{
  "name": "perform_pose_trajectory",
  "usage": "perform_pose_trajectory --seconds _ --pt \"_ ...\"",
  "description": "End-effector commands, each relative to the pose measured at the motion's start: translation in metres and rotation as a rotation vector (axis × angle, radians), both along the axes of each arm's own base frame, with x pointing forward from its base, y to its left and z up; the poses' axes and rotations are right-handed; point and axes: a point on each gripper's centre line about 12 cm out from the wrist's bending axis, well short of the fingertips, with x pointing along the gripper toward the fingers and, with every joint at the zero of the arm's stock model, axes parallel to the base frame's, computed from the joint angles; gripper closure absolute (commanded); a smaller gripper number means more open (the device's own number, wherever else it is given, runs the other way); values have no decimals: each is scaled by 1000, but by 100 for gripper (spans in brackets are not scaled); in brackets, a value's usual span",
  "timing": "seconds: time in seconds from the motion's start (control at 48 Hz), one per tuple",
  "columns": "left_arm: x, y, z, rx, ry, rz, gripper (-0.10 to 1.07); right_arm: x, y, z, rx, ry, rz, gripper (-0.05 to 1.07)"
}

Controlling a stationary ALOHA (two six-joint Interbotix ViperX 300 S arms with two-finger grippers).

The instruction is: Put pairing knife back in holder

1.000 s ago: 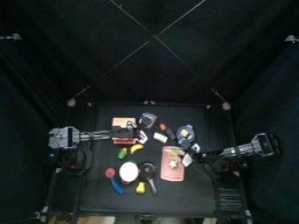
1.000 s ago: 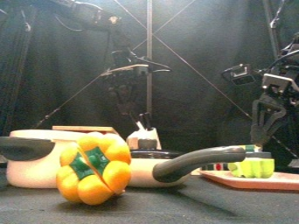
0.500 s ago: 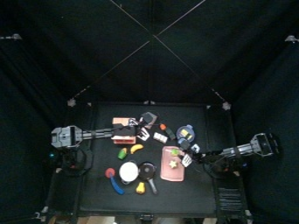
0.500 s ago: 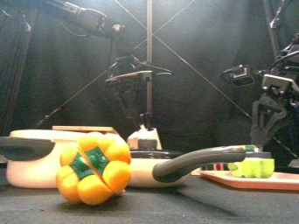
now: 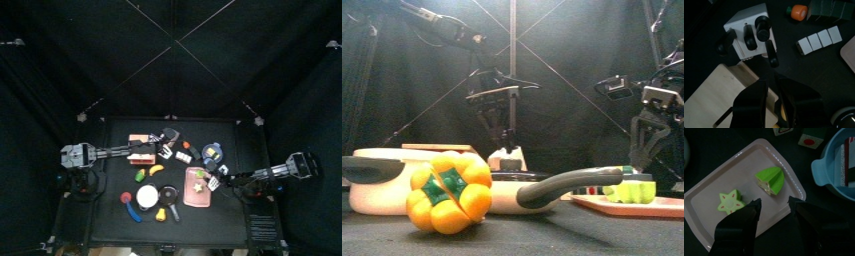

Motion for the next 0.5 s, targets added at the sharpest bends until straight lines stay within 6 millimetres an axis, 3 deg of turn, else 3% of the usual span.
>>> perform_pose_trajectory --seconds 0.0,0.479 --pt "3 1 20 19 -52 -5 36 2 1 4 3 -16 3 19" --pt "-3 -4 23 22 -53 -13 36 3 1 5 2 -19 4 18"
